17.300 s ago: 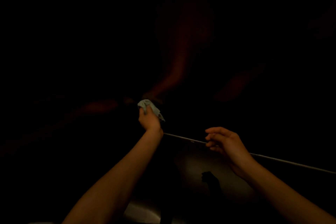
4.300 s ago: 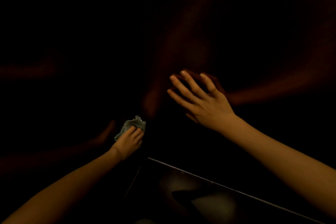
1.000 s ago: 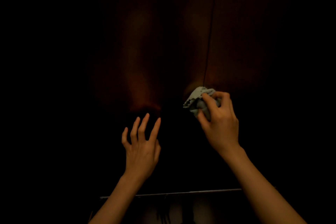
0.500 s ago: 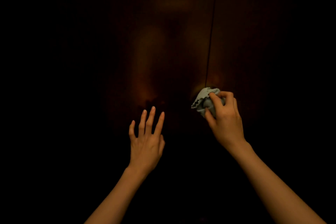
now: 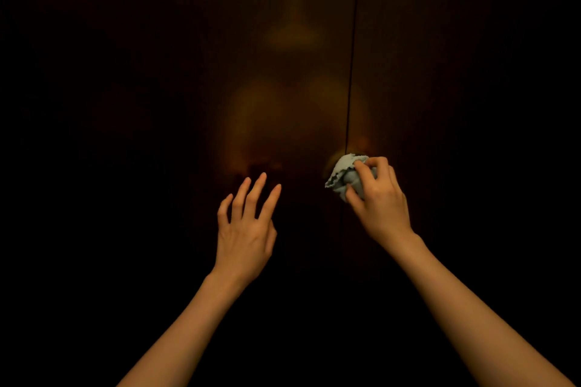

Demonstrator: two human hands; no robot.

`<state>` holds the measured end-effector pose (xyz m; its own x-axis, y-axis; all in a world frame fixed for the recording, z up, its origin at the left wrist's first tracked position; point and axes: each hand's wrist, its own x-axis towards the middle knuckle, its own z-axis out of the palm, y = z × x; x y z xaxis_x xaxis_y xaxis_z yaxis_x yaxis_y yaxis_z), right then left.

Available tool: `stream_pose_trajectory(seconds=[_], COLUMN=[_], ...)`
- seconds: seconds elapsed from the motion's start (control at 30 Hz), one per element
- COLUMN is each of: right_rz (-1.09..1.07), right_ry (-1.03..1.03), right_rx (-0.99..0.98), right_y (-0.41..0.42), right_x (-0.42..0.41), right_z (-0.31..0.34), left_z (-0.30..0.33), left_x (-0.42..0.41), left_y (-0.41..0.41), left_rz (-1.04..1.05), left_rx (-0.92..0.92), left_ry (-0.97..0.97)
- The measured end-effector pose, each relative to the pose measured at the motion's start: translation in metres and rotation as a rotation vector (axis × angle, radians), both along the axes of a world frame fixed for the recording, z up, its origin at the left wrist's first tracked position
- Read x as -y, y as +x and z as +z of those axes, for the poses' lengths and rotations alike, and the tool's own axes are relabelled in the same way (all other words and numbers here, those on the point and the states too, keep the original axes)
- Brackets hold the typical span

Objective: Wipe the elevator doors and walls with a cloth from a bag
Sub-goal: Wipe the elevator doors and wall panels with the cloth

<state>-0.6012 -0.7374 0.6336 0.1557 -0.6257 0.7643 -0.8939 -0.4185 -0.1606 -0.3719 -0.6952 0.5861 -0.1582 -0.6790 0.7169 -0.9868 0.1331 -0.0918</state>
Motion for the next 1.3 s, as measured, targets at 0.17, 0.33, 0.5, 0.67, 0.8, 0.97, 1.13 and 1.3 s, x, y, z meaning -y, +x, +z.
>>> stream_pose_trajectory(seconds=[0.17, 0.33, 0.5, 0.67, 0.8, 0.97, 1.13, 1.3], right_rz=[-0.006, -0.014, -0.004, -0.020, -0.021, -0.020, -0.004, -0.081], right_ry=[-0.050, -0.155, -0.265, -0.363, -0.432, -0.510, -0.607, -0.766], right_rx=[-0.033, -0.072, -0.070, -0.073, -0.087, -0.075, -0.029, -0.055], right_y=[0.001, 0.002, 0.003, 0.003, 0.001, -0.001, 0.001, 0.004], right_x=[0.000, 0.006, 0.016, 0.026, 0.031, 0.037, 0.045, 0.059], right_z=[0.058, 0.111, 0.162, 0.206, 0.242, 0.295, 0.339, 0.372], left_z=[0.057, 0.100, 0.133, 0.162, 0.187, 0.226, 0.251, 0.261], left_x=[0.005, 0.017, 0.029, 0.040, 0.049, 0.059, 0.069, 0.071], left_y=[-0.002, -0.007, -0.008, -0.006, -0.006, -0.004, -0.002, -0.001], left_rz=[-0.025, -0.028, 0.003, 0.029, 0.053, 0.095, 0.114, 0.087], left_rx=[-0.016, -0.002, 0.003, 0.044, 0.043, 0.051, 0.079, 0.100], left_ry=[-0.034, -0.096, -0.166, -0.231, -0.276, -0.354, -0.372, -0.390])
